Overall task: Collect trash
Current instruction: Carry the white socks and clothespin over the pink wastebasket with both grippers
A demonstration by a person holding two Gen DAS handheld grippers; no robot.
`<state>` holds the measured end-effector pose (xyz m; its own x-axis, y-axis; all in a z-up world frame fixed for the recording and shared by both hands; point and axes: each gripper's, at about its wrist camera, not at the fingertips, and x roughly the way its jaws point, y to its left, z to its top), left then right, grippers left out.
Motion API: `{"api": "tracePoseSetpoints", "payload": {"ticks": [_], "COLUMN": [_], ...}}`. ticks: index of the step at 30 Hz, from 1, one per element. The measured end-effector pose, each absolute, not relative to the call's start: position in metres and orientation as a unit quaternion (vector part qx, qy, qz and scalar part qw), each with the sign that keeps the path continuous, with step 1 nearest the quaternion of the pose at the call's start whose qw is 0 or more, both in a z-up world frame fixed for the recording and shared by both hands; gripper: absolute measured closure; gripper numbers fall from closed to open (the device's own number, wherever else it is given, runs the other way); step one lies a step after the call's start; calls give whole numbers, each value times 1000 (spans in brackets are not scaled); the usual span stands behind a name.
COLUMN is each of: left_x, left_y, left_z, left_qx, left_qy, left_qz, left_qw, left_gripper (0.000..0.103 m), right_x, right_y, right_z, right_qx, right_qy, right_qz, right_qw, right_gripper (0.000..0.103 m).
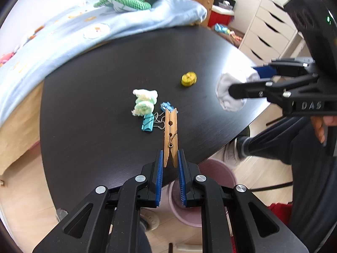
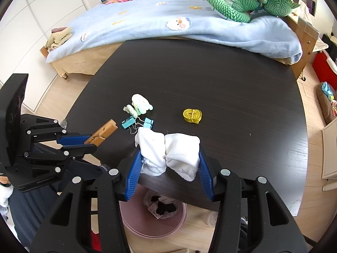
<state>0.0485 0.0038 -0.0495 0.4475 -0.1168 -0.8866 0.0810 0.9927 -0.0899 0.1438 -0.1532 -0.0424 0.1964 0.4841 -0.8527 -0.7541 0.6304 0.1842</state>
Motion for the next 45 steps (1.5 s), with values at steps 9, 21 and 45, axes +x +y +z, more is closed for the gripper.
{"api": "tracePoseSetpoints", "payload": {"ticks": [9, 21, 45], "left_x": [25, -5, -50], "left_y": [1, -14, -22], "left_z": [-26, -1, 13], "left_qx": [-29, -28, -53], "left_qy": [489, 460, 437], "left_qz": [-39, -39, -39], "left_qw": [871, 887, 897], "left_gripper": [89, 89, 89], "right_x": [123, 83, 28], "right_y": [-176, -206, -216], "right_z": [-20, 7, 7], "right_qx": [-136, -139, -155], "right_qy": [463, 432, 430], "right_qz": [412, 424, 458], "right_qw": [773, 784, 762], "right_gripper": [53, 53, 52]}}
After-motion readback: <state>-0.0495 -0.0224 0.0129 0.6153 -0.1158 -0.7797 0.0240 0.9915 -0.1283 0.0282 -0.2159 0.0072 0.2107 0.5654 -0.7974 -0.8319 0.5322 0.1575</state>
